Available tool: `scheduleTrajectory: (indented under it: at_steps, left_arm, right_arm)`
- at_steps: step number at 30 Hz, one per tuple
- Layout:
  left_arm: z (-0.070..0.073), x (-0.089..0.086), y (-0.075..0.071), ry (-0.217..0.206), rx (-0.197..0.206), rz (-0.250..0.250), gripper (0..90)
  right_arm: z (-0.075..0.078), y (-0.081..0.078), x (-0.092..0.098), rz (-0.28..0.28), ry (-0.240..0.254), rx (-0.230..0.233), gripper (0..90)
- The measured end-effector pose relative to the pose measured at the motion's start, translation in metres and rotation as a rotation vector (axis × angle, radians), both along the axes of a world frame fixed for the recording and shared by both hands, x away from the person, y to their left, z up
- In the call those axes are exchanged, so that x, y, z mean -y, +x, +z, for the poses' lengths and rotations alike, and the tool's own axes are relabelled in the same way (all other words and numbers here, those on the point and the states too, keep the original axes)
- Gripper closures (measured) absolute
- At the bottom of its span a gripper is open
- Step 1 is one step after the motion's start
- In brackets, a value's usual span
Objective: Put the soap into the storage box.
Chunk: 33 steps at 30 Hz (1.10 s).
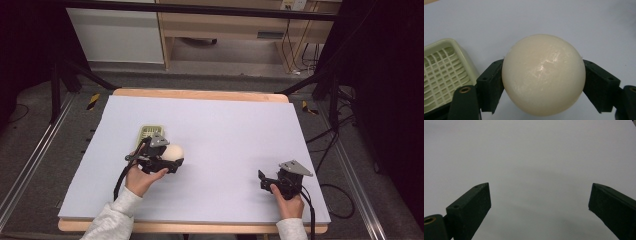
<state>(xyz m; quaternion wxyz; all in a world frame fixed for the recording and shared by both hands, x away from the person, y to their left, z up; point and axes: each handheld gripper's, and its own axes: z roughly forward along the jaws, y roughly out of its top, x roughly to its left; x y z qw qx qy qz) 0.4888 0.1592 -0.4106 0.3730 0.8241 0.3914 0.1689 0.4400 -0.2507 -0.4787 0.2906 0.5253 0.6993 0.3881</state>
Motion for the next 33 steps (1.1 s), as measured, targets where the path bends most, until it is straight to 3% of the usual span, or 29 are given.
scheduleTrajectory:
  at_steps: [11,33]
  left_arm:
    - [0.011,-0.014,0.010,0.015,0.013,0.030,24.4]
    - [0.012,-0.027,0.031,0.023,0.010,0.093,24.4]
  right_arm:
    - [0.000,0.000,0.000,0.000,0.000,0.000,4.7]
    - [0.000,0.000,0.000,0.000,0.004,-0.002,4.6]
